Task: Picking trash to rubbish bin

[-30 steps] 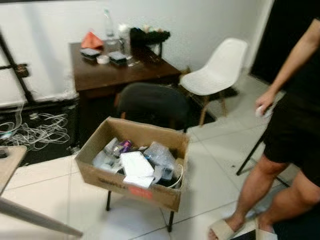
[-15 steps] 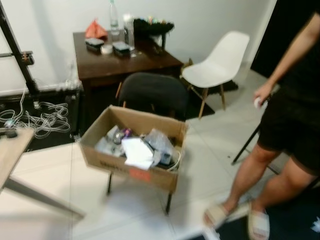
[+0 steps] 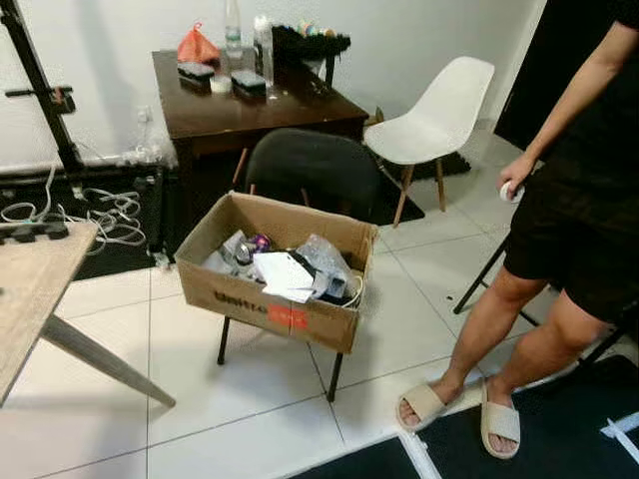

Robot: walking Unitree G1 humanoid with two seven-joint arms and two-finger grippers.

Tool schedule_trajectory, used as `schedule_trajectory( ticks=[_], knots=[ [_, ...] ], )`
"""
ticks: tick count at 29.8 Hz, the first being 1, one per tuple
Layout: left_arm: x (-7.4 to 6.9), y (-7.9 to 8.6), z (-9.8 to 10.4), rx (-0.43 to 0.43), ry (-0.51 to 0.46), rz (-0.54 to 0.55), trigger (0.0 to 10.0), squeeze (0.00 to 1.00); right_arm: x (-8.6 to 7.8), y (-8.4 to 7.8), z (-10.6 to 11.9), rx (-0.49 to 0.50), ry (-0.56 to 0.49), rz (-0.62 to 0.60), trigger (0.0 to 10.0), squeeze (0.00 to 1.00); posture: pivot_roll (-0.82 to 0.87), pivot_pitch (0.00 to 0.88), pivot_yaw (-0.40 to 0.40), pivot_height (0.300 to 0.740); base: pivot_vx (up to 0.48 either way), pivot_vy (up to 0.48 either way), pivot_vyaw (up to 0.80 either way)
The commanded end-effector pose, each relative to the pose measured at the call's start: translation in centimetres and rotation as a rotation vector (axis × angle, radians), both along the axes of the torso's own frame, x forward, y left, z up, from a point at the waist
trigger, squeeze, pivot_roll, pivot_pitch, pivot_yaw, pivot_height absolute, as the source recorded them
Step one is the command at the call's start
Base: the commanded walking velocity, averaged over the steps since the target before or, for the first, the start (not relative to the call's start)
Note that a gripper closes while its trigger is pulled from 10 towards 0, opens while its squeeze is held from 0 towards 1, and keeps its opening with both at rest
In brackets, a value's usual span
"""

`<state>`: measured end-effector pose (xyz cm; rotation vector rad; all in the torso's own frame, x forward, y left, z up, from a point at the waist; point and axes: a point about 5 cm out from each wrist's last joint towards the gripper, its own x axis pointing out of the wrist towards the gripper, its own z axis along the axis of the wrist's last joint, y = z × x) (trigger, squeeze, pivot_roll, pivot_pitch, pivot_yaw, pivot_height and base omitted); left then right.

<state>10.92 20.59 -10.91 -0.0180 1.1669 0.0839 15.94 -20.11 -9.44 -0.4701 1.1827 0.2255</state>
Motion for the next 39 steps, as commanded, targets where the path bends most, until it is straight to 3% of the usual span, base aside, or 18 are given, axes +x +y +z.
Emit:
schedule_trajectory(
  ticks=[1,6,14,18,27,39],
  knots=[
    [-0.9,-0.2,-0.3,-0.012,0.029,0.001,10.0,0.00,-0.5,0.5,-0.3,0.032,0.020,-0.007,10.0,0.00,-0.05,0.142,0.016,0.740,0.000,0.000,0.00],
    [-0.9,-0.1,-0.3,-0.010,0.031,-0.005,10.0,0.00,-0.3,0.8,-0.2,0.056,0.016,-0.011,10.0,0.00,-0.05,0.141,0.019,0.740,0.000,0.000,0.58],
    [-0.9,-0.1,-0.2,-0.011,0.030,-0.010,10.0,0.00,-1.9,-0.1,-0.7,0.049,0.043,-0.013,10.0,0.00,-0.05,0.140,0.021,0.740,0.000,0.000,0.78],
    [-0.9,-0.1,-0.2,-0.012,0.030,-0.011,10.0,0.00,-3.1,-1.4,-0.8,0.038,0.063,-0.020,10.0,0.00,-0.05,0.139,0.022,0.740,0.000,0.000,0.78],
    [-0.9,-0.1,-0.2,-0.015,0.031,-0.012,10.0,0.00,-3.7,-2.1,-0.8,0.035,0.072,-0.024,10.0,0.00,-0.05,0.139,0.023,0.740,0.000,0.000,0.78],
    [-0.8,-0.1,-0.2,-0.013,0.027,-0.016,10.0,0.00,-2.3,1.9,-1.1,0.081,0.052,-0.002,10.0,0.00,-0.05,0.137,0.024,0.740,0.000,0.000,0.78]
  ],
)
